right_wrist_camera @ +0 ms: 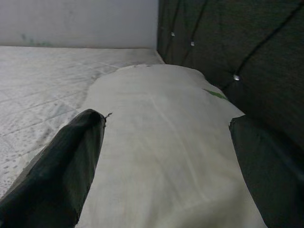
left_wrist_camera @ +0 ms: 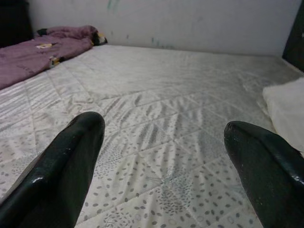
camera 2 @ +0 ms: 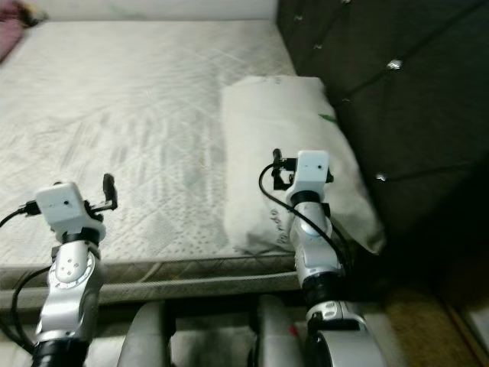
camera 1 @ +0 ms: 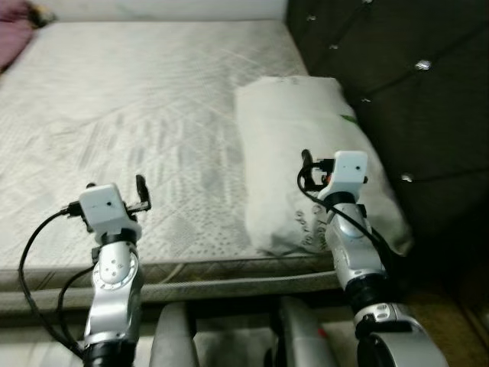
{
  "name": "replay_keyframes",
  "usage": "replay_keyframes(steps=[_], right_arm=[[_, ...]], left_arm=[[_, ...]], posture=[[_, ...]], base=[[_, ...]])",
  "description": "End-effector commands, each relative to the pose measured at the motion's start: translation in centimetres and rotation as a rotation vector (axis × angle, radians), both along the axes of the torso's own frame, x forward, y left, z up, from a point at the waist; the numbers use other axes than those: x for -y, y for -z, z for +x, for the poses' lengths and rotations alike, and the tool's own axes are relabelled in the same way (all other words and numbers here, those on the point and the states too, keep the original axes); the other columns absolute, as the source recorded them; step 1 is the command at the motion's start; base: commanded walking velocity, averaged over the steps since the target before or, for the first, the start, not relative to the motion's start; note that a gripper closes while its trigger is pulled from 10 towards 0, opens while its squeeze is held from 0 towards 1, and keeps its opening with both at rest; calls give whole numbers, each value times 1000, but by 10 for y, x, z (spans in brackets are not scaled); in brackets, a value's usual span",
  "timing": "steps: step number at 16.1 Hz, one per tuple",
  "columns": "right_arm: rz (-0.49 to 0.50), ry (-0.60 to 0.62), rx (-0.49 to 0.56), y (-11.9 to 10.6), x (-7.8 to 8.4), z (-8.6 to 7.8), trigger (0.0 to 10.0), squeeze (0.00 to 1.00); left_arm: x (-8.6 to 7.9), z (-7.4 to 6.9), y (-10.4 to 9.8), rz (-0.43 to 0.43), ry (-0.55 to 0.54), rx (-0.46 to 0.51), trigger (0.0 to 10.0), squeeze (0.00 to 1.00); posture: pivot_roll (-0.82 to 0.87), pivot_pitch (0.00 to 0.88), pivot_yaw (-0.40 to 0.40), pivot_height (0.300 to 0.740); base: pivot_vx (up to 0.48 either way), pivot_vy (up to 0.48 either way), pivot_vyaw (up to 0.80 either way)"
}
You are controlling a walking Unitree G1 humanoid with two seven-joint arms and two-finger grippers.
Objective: Clean up the room
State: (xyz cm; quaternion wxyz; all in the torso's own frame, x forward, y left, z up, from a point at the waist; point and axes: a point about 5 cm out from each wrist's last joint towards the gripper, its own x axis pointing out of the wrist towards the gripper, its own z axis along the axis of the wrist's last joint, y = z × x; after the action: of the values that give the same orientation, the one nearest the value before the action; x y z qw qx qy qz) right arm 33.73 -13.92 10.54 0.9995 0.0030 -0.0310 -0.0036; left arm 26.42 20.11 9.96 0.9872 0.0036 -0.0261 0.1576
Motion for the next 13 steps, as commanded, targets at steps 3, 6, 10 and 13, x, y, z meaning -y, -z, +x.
replay_keyframes(steps=[3,6,10,13], right_arm=[[-68,-18,33,-9,-10,0,10000,0],[-84,-65,46,-7,-11,-7,10000,0],[-82,-93,64,-13,-15,-6,10000,0],[-75,-112,66,-15,-19,-5,10000,0]], left_arm=[[1,2,-5,8,9,0,10000,0],[1,-3,0,8,7,-21,10000,0],[3,-6,1,0,4,-27,10000,0],[2,-5,-1,0,2,-22,10000,0]], posture=[[49,0,-10,631],[49,0,-14,631],[58,0,-27,666],[61,0,-32,705]], base=[[0,0,-304],[0,0,0],[0,0,0],[0,0,0]])
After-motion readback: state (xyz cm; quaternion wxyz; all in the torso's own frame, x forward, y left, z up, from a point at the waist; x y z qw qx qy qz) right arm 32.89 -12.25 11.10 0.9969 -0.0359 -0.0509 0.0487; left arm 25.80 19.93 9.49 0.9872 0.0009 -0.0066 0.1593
